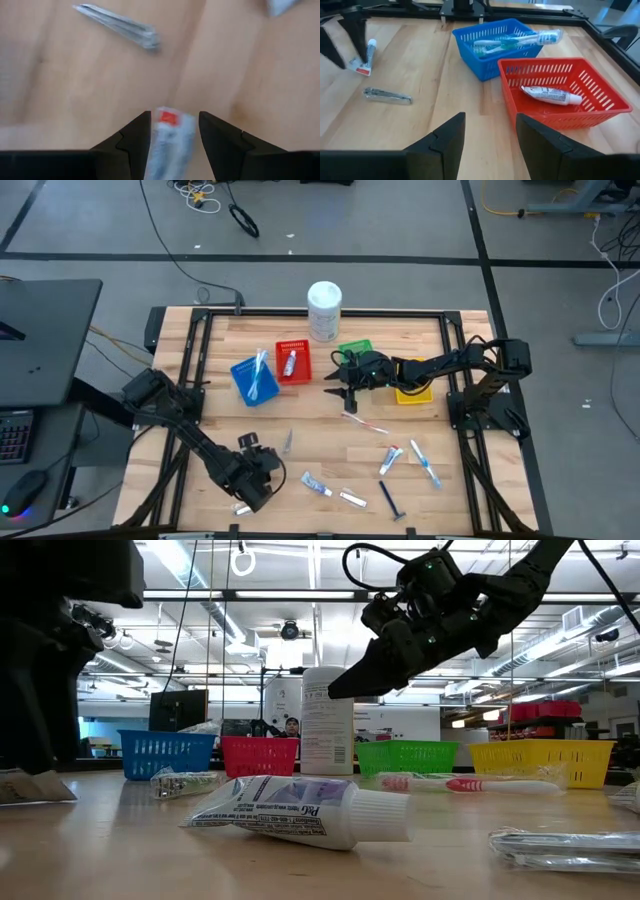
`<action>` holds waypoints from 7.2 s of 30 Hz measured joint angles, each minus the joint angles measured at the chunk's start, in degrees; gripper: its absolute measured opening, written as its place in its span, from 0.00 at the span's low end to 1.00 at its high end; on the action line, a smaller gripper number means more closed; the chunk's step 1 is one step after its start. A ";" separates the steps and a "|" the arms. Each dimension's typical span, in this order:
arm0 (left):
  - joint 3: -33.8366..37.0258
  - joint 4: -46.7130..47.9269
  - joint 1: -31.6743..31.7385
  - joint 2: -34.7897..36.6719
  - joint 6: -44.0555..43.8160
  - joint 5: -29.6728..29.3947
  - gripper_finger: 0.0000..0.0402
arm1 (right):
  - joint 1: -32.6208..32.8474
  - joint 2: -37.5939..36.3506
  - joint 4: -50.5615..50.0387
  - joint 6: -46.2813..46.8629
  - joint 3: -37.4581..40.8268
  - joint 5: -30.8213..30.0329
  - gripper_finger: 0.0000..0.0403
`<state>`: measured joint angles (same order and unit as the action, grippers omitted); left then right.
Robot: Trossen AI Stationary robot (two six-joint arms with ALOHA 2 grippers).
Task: Pick & Place Travel size toiletries
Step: Put the white toothpaste into the red bin, then put the blue razor into the green bin
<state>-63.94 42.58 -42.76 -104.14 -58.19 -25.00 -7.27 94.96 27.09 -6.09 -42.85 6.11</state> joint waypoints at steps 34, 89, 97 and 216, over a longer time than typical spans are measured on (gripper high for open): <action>0.46 0.89 -0.22 0.00 -1.21 -2.59 0.43 | 0.00 0.00 0.13 0.02 0.00 0.02 0.46; -5.25 6.87 5.50 -3.60 -1.93 -6.85 0.02 | 0.00 0.00 0.15 0.24 0.00 0.02 0.46; -17.13 19.47 8.68 -3.47 1.04 -3.01 0.03 | 0.00 0.00 0.13 0.24 0.00 0.02 0.46; 10.02 -13.07 45.41 32.89 36.39 -9.63 0.26 | 0.88 -0.02 0.09 5.82 0.02 -0.03 0.46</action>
<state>-53.92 29.52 2.64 -71.25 -21.79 -34.63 -6.39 94.94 27.18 -0.26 -42.83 6.08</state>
